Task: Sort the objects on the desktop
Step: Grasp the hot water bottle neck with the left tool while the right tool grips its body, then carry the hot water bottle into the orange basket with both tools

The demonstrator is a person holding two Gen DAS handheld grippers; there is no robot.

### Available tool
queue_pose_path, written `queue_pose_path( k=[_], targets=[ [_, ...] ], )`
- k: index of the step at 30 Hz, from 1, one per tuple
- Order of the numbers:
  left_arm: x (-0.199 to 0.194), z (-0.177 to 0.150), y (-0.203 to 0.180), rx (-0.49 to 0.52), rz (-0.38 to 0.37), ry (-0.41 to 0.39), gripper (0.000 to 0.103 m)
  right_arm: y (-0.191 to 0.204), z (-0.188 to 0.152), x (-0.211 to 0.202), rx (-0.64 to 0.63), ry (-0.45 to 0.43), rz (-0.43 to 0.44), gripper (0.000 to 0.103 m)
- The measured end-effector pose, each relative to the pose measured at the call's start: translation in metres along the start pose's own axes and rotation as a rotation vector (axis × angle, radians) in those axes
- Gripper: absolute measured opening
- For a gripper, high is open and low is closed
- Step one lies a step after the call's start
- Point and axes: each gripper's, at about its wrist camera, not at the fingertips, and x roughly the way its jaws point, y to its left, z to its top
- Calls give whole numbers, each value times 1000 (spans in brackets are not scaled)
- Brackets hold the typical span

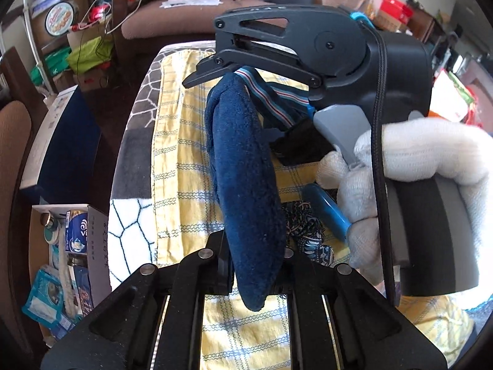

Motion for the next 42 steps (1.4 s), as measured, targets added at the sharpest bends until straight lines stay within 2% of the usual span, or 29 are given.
queue_pose_path(
  k=[7,12,14,18,28,36,42],
  targets=[
    [-6,3,-2,-2,-28,-12,10,-2,-4,-10,5,-22,61,75],
    [-22,8,-1,-16,-76,-46,10,-3,-5,-25,36,-46,172,74],
    [-29,9,-3,2,-66,-66,10,2,-5,-33,36,-58,210,74],
    [-42,10,-8,9,-99,-102,10,15,-11,-49,0,-61,215,74],
    [-81,15,-37,107,-111,-174,11,34,-27,-91,-38,-85,308,74],
    [-106,14,-99,242,-120,-181,11,34,-43,-152,-73,-118,311,74],
    [-118,13,-168,341,-145,-171,11,19,-51,-219,-87,-175,300,74]
  ],
)
